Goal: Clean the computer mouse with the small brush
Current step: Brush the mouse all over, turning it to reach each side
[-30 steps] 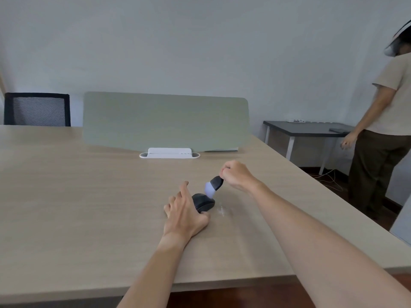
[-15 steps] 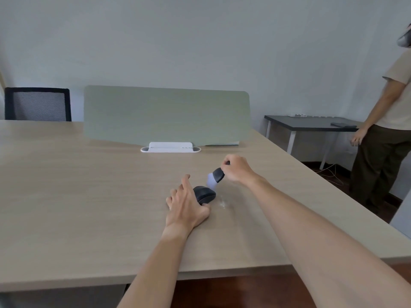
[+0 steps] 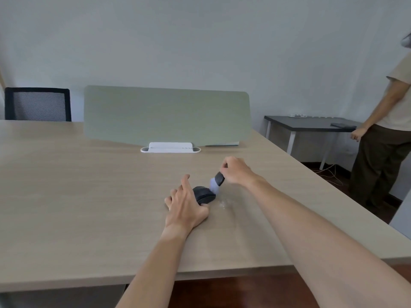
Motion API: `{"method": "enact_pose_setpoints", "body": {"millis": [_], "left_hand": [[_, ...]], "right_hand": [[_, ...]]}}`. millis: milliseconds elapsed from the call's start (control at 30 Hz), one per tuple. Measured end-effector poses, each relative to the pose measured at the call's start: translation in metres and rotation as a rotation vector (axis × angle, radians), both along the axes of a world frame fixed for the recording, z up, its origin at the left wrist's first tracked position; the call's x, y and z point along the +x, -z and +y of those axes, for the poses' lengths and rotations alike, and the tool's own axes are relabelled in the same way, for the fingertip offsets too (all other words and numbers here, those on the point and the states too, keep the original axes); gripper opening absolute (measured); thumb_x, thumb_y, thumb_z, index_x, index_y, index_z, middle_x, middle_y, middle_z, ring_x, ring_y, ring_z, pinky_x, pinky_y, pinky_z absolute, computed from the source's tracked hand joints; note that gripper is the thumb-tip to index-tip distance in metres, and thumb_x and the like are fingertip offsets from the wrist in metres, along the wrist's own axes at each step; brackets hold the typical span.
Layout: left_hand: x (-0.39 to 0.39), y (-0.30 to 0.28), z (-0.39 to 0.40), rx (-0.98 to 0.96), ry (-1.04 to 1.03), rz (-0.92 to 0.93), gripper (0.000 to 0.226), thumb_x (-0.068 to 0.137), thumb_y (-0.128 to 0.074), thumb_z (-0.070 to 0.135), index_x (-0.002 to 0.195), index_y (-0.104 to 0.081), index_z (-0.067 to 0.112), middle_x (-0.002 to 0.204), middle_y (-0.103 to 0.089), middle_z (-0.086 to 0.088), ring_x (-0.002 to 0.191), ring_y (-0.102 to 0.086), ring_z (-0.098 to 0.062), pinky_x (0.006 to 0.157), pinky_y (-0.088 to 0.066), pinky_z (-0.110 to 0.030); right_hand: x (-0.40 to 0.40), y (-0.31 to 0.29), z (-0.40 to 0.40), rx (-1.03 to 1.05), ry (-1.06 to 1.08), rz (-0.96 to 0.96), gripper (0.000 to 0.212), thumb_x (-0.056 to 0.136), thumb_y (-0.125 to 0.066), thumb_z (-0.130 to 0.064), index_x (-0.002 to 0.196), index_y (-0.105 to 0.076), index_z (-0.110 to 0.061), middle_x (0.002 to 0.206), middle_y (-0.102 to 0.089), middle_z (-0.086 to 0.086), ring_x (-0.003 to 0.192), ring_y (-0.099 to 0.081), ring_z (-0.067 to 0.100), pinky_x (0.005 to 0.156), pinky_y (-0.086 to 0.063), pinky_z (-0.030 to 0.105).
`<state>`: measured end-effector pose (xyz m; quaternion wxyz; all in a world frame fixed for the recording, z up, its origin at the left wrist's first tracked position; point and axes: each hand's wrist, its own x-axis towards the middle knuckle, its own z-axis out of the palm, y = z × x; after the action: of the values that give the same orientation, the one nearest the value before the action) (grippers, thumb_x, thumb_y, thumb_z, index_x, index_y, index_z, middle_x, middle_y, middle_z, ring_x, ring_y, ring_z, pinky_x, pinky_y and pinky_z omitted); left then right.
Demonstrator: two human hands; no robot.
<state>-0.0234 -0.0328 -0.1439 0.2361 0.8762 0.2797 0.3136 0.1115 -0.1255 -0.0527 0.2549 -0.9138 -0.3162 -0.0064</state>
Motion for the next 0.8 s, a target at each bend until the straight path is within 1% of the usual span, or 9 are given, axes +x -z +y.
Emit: {"method": "enact_pose_setpoints", "body": {"millis": [100, 167, 200, 333, 467, 567, 600, 700, 800], "left_hand": [[0.0, 0.001, 0.002, -0.023, 0.011, -0.015, 0.088, 0.066, -0.059, 0.024, 0.143, -0.019, 0.019, 0.097, -0.052, 0.004, 0.105, -0.049, -0.028, 0.087, -0.025, -0.034], [0.001, 0.001, 0.003, -0.047, 0.023, -0.026, 0.087, 0.066, -0.06, 0.024, 0.143, -0.018, 0.021, 0.099, -0.052, 0.003, 0.106, -0.051, -0.029, 0.086, -0.026, -0.034], [0.001, 0.001, 0.003, -0.052, 0.025, -0.027, 0.087, 0.067, -0.061, 0.025, 0.143, -0.018, 0.021, 0.099, -0.051, 0.003, 0.106, -0.052, -0.03, 0.086, -0.027, -0.035], [0.003, 0.002, 0.005, -0.037, 0.015, -0.032, 0.087, 0.07, -0.063, 0.027, 0.144, -0.018, 0.019, 0.101, -0.052, 0.002, 0.109, -0.054, -0.031, 0.087, -0.029, -0.035], [0.003, 0.003, 0.005, -0.049, 0.005, -0.052, 0.085, 0.07, -0.061, 0.026, 0.144, -0.02, 0.018, 0.097, -0.053, 0.001, 0.107, -0.053, -0.03, 0.087, -0.028, -0.034], [0.004, 0.002, 0.004, -0.024, 0.0, -0.027, 0.085, 0.071, -0.063, 0.028, 0.144, -0.02, 0.017, 0.099, -0.055, -0.001, 0.107, -0.054, -0.031, 0.089, -0.033, -0.038], [0.004, 0.002, 0.004, -0.022, 0.0, -0.021, 0.085, 0.071, -0.064, 0.029, 0.144, -0.02, 0.017, 0.099, -0.055, -0.001, 0.107, -0.054, -0.031, 0.09, -0.034, -0.039], [0.003, 0.002, 0.004, -0.028, 0.008, -0.028, 0.085, 0.072, -0.063, 0.028, 0.144, -0.02, 0.017, 0.096, -0.051, 0.001, 0.108, -0.053, -0.031, 0.089, -0.032, -0.037], [0.002, 0.002, 0.005, -0.061, 0.011, -0.061, 0.08, 0.076, -0.062, 0.029, 0.144, -0.022, 0.017, 0.096, -0.052, 0.0, 0.109, -0.053, -0.032, 0.089, -0.032, -0.038]], "right_hand": [[-0.005, -0.003, 0.004, 0.264, -0.139, 0.226, 0.019, 0.086, -0.048, -0.005, 0.084, -0.066, -0.008, 0.084, -0.064, 0.004, 0.078, -0.055, 0.021, 0.063, -0.044, 0.025], [-0.013, -0.001, 0.004, 0.287, -0.254, 0.333, 0.017, 0.083, -0.055, -0.002, 0.077, -0.065, -0.014, 0.067, -0.059, -0.001, 0.06, -0.051, 0.013, 0.05, -0.038, 0.016], [-0.015, 0.002, 0.004, 0.261, -0.301, 0.352, 0.017, 0.082, -0.059, -0.002, 0.077, -0.065, -0.017, 0.066, -0.058, 0.0, 0.055, -0.049, 0.011, 0.047, -0.038, 0.014], [-0.01, 0.017, -0.004, 0.174, -0.362, 0.278, 0.02, 0.078, -0.068, -0.001, 0.08, -0.065, -0.021, 0.078, -0.064, 0.008, 0.052, -0.048, 0.008, 0.058, -0.04, 0.023], [0.005, 0.019, -0.02, 0.156, -0.295, 0.152, 0.019, 0.079, -0.069, -0.002, 0.082, -0.062, -0.019, 0.079, -0.067, 0.008, 0.053, -0.051, 0.005, 0.055, -0.04, 0.018], [0.012, 0.015, -0.031, 0.196, -0.258, 0.083, 0.023, 0.075, -0.069, -0.001, 0.072, -0.06, -0.021, 0.075, -0.063, 0.003, 0.056, -0.049, 0.006, 0.052, -0.038, 0.012], [0.013, 0.013, -0.033, 0.227, -0.252, 0.094, 0.025, 0.073, -0.07, 0.0, 0.068, -0.06, -0.023, 0.072, -0.062, 0.002, 0.057, -0.049, 0.007, 0.053, -0.039, 0.013], [0.011, 0.013, -0.033, 0.309, -0.265, 0.255, 0.029, 0.069, -0.071, 0.005, 0.063, -0.063, -0.022, 0.072, -0.063, 0.007, 0.064, -0.054, 0.015, 0.062, -0.044, 0.026], [0.005, 0.02, -0.028, 0.251, -0.301, 0.299, 0.028, 0.068, -0.073, 0.006, 0.063, -0.064, -0.02, 0.074, -0.063, 0.008, 0.067, -0.055, 0.017, 0.063, -0.044, 0.029]]}}
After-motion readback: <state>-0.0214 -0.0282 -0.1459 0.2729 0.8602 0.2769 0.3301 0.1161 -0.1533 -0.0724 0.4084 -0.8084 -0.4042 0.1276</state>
